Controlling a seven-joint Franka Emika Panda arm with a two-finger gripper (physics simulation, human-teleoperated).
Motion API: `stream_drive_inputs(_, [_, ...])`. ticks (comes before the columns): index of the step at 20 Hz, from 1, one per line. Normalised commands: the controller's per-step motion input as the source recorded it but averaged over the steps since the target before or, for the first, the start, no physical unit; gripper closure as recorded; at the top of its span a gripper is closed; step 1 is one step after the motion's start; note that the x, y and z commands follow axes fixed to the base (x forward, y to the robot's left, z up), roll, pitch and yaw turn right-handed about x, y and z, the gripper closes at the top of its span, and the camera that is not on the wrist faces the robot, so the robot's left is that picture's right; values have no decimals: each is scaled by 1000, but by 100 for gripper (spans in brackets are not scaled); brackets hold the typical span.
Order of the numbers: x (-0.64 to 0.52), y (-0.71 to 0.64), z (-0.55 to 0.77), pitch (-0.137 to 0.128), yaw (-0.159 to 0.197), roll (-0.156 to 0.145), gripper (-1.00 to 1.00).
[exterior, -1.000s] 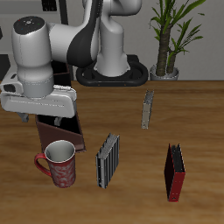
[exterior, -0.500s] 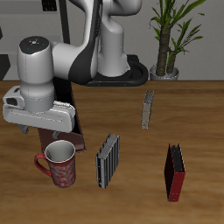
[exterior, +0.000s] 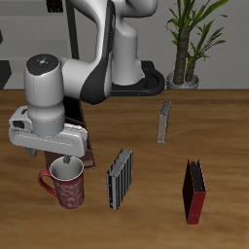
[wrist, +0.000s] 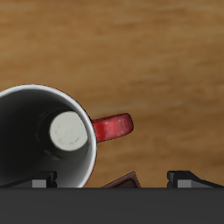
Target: Place the red mug into the right desk caddy's right compartment
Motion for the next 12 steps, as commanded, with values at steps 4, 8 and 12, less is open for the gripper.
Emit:
stream_drive_inputs(4, [58,131,-248,34,-35,27,-100])
stream_drive_inputs(8, [72,53,-261,48,-44,24,100])
stream_drive_inputs(12, [32,-42,-94,24,-27,-30,100])
